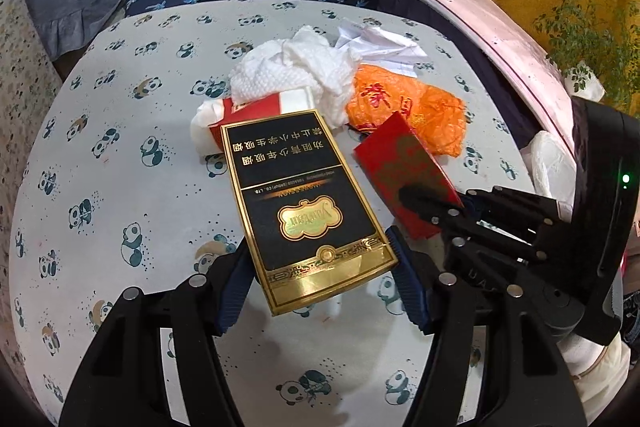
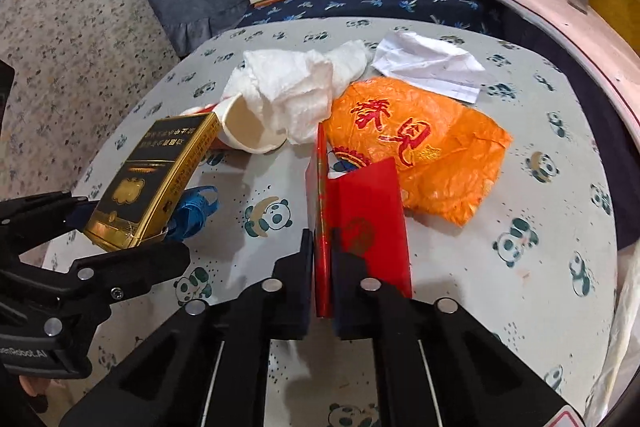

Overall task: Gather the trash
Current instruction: 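Carry the cigarette box and red paper box over the white trash bin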

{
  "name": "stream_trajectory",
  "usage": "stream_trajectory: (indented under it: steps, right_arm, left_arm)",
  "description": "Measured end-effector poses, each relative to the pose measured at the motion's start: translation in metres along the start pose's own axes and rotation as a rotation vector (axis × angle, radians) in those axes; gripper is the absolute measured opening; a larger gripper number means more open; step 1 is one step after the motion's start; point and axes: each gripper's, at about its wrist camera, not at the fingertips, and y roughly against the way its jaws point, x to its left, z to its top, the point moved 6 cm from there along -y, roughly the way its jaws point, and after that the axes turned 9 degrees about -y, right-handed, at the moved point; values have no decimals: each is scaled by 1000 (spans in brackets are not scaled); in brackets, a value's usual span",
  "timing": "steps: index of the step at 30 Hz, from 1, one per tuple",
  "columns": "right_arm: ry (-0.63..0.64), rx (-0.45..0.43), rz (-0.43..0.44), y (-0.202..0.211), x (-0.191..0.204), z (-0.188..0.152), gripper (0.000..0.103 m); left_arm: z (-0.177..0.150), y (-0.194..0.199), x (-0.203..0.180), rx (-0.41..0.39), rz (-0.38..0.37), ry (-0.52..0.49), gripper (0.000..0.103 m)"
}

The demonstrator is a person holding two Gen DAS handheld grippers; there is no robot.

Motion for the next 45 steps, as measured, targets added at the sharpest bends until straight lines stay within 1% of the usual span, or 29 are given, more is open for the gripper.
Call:
stream_trajectory:
  steps: [3,7,14,19,26,30,35,38,40,43,45]
  right_arm:
    - [-38,-43,1,18,-5,-1,4]
    - [-97,-122,-8,54,-15,1,4]
    - [-216,-224,-78,113,-42,-2,4]
    - [-311,-290,-135,153,-76,-12,4]
    - [-410,-355,-215,193,-125,-37,4]
    - [-465,-377,-247,206,-151,-50,4]
    - [-509,-392,-263,214,-172,-64,4]
    - [-519,-385,-264,210,-176,-70,4]
    - [-522,-378,-261,207,-176,-73,4]
    - [-516,-364,-252,200,-173,-73,4]
    - [-509,-357,-247,196,-170,-74,4]
  left_arm:
    - [1,5,-9,-12,-7,-15,60]
    - [3,15,-28,-31,-28,-47,60]
    - [12,27,-73,-64,-73,-120,60]
    - [20,31,-117,-87,-106,-200,60]
    - [27,30,-171,-93,-178,-267,60]
    - [29,29,-196,-93,-226,-296,60]
    - [26,24,-209,-77,-251,-313,60]
    - [18,13,-209,-43,-261,-321,60]
    - [10,5,-205,-23,-250,-320,60]
    - [-3,-13,-194,35,-245,-310,60]
    - [-10,-20,-186,57,-245,-299,60]
